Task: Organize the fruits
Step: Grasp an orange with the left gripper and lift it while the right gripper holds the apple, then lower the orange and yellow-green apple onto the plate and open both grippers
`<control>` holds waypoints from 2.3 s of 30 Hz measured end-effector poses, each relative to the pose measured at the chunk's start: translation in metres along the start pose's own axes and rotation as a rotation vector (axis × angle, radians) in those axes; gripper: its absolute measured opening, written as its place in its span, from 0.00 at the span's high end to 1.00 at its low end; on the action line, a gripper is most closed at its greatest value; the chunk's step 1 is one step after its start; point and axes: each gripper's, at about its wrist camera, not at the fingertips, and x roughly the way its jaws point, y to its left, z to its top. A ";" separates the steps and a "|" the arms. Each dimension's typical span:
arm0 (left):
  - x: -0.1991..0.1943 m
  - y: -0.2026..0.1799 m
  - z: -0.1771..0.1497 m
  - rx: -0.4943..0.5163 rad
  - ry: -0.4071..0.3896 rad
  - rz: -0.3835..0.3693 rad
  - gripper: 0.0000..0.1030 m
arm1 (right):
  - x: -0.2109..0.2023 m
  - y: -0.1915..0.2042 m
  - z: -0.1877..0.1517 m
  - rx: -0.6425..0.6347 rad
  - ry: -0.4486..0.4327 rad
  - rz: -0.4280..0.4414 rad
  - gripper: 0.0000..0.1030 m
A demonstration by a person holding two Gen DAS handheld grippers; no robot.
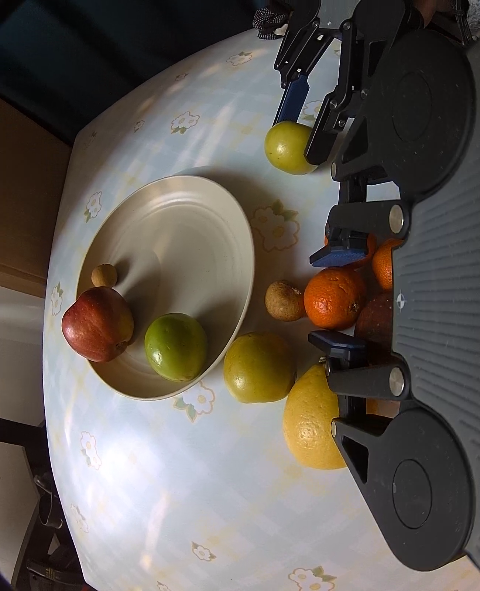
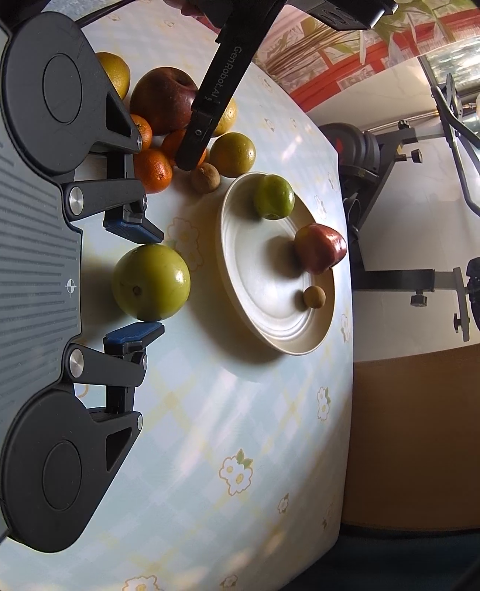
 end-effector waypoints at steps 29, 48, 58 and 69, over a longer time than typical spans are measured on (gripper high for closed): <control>-0.023 0.023 0.094 0.044 -0.257 0.088 0.62 | 0.062 0.002 0.109 -0.210 -0.070 -0.044 0.59; 0.004 0.032 0.095 0.044 -0.223 0.085 0.62 | 0.123 0.005 0.140 -0.255 -0.019 -0.095 0.59; 0.006 0.039 0.096 0.028 -0.221 0.080 0.62 | 0.132 0.013 0.149 -0.282 -0.034 -0.108 0.59; 0.003 0.039 0.094 0.022 -0.228 0.077 0.54 | 0.133 0.013 0.150 -0.247 -0.029 -0.112 0.58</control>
